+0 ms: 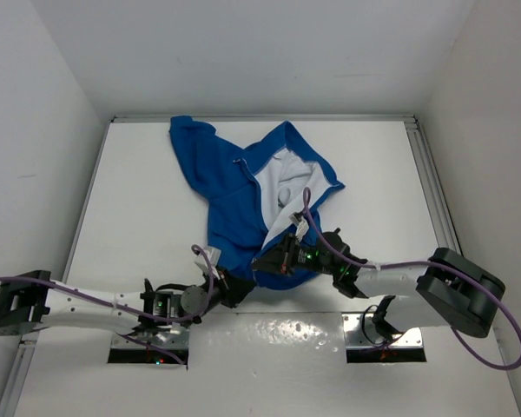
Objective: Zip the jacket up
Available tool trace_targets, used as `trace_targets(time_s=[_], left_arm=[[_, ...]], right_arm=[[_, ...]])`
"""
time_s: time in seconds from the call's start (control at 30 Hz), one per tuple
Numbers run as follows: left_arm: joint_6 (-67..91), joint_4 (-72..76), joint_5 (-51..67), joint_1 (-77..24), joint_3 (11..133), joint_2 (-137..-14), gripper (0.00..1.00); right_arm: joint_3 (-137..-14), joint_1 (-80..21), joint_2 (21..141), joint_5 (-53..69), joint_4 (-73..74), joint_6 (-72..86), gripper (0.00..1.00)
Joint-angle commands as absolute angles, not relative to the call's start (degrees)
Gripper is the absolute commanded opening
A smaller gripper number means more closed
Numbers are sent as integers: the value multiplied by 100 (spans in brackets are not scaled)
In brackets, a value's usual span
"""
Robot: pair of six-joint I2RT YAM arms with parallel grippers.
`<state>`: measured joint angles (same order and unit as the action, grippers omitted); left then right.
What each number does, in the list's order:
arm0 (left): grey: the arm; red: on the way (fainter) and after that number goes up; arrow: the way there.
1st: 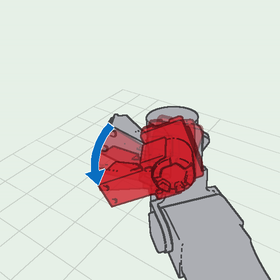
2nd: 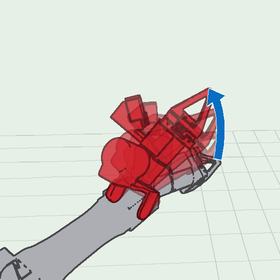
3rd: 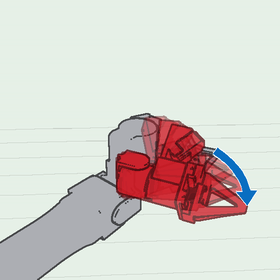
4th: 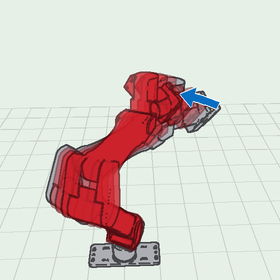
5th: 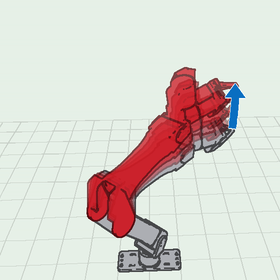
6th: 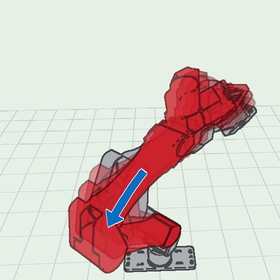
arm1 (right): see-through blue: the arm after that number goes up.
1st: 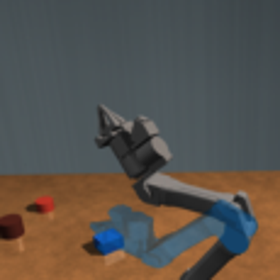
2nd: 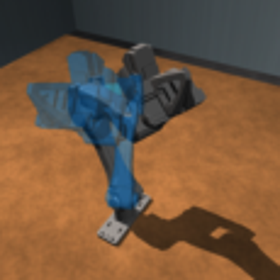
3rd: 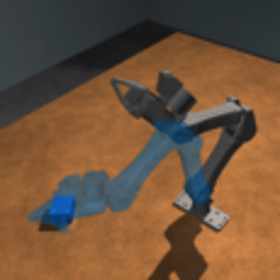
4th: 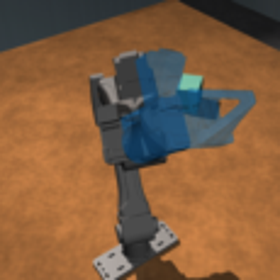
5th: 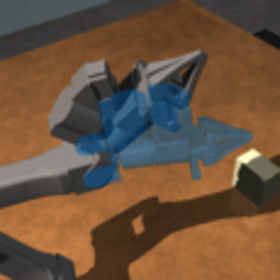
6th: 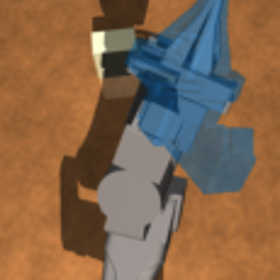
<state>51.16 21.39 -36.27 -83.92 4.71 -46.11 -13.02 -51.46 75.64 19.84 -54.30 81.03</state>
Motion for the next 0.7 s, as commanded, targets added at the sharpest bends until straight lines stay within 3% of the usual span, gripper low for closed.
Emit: trace_targets(time_s=[0.0,0.1,0.3,0.67], left_arm=[[5326,1469,-3103,-8455,316,-4413,0],[5309,1223,-3032,-8455,325,-4053,0],[5019,389,-2962,-8455,659,-3316,0],[4843,-2457,-4042,-8455,1791,-1452,0]], right_arm=[[-2029,-5028,7339,599,-6443,8683,0],[-2398,-4808,7532,-43,-6092,8894,0],[-2881,-3684,8375,-457,-6732,9825,0],[-5720,-1812,8964,-879,-3473,8835,0]])
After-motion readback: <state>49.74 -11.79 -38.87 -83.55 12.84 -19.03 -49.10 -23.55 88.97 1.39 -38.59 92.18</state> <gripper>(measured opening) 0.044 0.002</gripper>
